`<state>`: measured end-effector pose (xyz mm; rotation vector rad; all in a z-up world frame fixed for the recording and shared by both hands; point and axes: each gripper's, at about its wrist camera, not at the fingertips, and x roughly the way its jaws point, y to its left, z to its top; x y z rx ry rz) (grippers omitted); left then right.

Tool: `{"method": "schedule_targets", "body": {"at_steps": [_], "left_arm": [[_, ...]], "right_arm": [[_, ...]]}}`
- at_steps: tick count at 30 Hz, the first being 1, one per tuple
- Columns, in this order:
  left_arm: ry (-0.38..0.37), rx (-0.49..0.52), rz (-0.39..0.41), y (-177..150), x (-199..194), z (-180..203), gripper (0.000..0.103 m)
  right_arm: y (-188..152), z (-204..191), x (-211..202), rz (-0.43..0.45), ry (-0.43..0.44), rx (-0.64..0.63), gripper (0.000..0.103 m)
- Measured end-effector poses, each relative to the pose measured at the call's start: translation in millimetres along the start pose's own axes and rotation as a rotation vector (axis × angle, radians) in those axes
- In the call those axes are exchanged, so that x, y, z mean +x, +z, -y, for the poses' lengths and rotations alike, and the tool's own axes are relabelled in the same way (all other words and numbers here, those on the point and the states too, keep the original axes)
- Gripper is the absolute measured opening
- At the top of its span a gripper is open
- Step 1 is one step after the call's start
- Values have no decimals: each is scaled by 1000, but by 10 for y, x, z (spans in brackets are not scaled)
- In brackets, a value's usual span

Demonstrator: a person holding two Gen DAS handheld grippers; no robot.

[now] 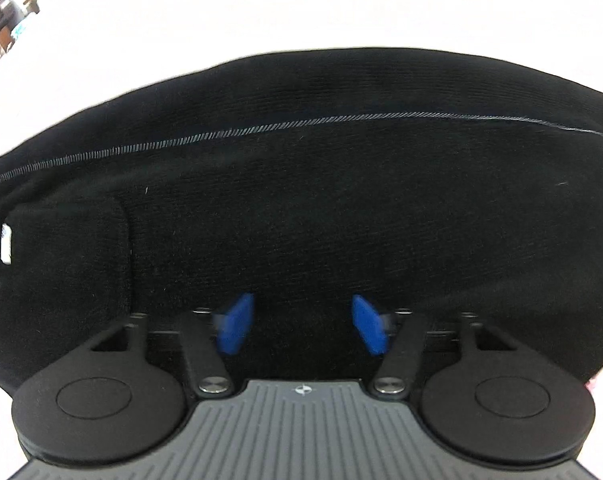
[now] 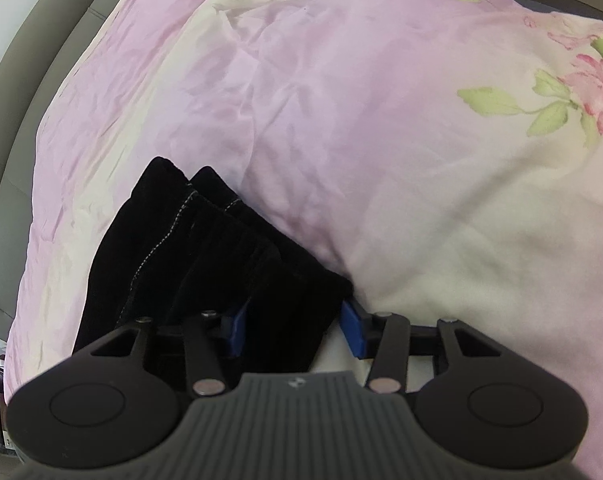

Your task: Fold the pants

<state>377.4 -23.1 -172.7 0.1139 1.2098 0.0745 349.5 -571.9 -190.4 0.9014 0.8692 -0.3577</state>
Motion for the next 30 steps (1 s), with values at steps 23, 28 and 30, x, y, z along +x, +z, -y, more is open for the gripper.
{"method": "schedule_targets", "body": {"at_steps": [23,28,30], "left_arm": [[-419,292,135,290,268,1702,38],[-424,299,161,259,109,1538,38],[-431,296,170,247,23,1359,38]], "right_arm": [[-20,-913,-1141,84,149,-435,23],[-239,-1331,-1371,117,193,-584,22],[-364,-1529,-1458,113,212,-635,21]]}}
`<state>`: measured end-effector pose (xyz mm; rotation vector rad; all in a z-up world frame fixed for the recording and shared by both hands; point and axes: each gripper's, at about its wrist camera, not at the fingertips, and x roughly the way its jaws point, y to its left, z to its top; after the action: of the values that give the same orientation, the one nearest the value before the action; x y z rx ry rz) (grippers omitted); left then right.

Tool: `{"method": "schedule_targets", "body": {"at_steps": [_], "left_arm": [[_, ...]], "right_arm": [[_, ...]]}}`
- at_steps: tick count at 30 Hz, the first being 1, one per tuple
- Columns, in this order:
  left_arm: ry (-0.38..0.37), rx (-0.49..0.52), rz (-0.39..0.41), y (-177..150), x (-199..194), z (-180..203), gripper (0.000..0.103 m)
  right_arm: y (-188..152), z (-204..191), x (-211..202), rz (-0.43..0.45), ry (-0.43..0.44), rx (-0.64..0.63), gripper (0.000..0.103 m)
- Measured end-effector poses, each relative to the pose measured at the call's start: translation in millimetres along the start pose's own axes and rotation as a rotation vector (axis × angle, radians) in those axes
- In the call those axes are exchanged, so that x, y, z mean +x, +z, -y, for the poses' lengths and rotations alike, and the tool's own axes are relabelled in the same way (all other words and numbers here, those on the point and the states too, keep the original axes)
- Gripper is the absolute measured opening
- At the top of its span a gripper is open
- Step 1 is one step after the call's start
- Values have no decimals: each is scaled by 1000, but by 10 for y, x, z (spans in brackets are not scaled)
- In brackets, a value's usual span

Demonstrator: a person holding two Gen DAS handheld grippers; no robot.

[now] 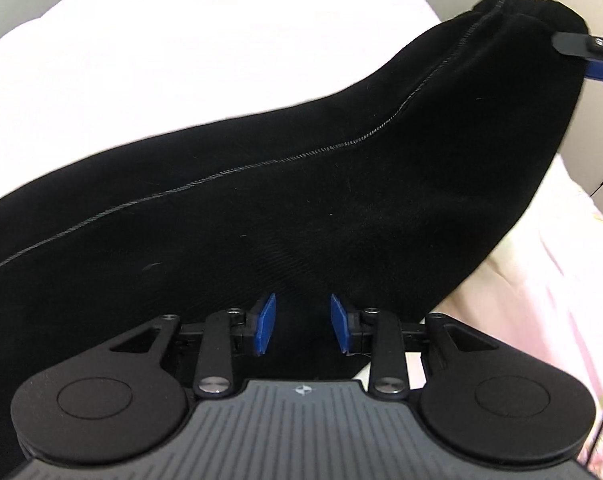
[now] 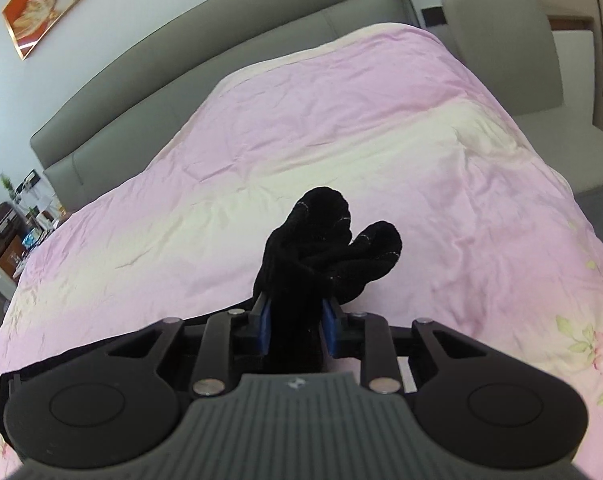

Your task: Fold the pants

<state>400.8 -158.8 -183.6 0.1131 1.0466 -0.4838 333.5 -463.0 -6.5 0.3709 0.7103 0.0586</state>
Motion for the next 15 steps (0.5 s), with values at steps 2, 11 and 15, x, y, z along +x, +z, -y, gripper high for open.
{"method": "schedule_targets", "body": {"at_steps": [2,11,15], "left_arm": [[5,-5,14,-41,-170,-161,38],[46,-133,63,-426,-919,-1182,41],[70,-197,57,-666,-1029,-1595,41]], "right_arm": [[9,-267,-32,-3,23,-48,21],[-337,-1602,177,-53,122,-268,21],[-662,-2133,445,-123,162,-344,21]]}}
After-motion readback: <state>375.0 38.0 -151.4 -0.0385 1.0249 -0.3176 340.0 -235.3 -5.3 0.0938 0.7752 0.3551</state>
